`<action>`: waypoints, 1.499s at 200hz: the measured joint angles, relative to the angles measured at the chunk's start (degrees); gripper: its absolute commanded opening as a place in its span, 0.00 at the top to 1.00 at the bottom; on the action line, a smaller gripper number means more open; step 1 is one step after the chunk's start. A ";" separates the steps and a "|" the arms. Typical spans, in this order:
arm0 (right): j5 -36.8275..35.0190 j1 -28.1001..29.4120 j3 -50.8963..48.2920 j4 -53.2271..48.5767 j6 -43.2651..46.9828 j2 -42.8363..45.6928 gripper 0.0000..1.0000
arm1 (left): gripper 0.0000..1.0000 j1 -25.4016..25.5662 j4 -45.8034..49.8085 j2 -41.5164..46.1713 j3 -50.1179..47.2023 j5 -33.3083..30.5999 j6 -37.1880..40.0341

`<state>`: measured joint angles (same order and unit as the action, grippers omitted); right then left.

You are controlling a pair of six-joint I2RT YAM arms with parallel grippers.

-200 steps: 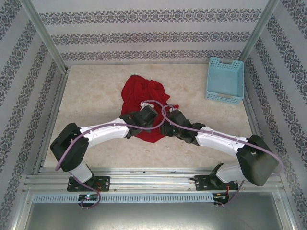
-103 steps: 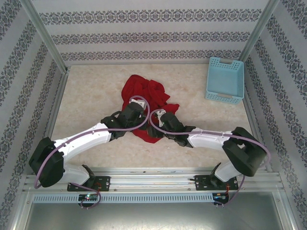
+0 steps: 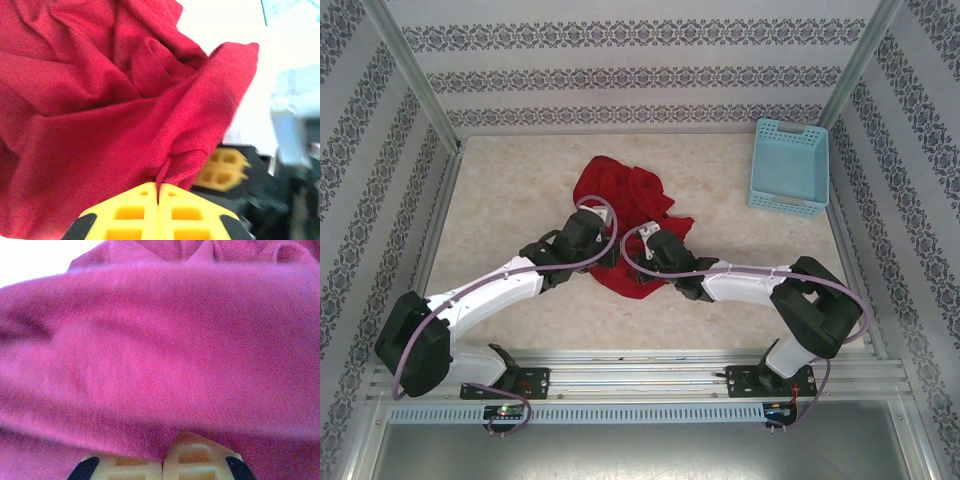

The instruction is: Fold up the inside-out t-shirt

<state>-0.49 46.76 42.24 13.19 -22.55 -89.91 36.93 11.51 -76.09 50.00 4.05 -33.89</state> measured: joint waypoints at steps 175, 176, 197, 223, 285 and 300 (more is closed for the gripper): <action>11.58 1.40 -11.98 5.09 -8.63 18.82 1.00 | 0.31 6.71 5.29 8.70 -6.25 -2.99 4.11; 11.58 1.40 -11.98 5.11 -8.63 18.82 1.00 | 0.31 6.88 5.16 8.74 -6.45 -2.99 4.07; 11.61 1.40 -11.98 5.81 -8.85 18.82 1.00 | 0.32 8.02 2.71 7.89 -9.79 -2.43 2.93; 11.76 1.40 -11.98 6.01 -8.85 18.82 1.00 | 0.45 8.02 0.22 4.52 -11.13 -2.60 1.25; 7.15 0.96 -11.98 2.91 -9.05 19.93 1.00 | 0.99 7.61 -2.32 3.48 -11.85 -6.80 -0.07; 6.75 -0.68 -13.09 3.06 -10.21 19.93 0.99 | 1.00 7.58 -2.60 5.22 -13.51 -7.48 -0.44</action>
<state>6.26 46.09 29.15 16.25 -32.75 -69.97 44.51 8.91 -70.87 36.49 -3.42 -34.33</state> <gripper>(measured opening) 0.060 0.045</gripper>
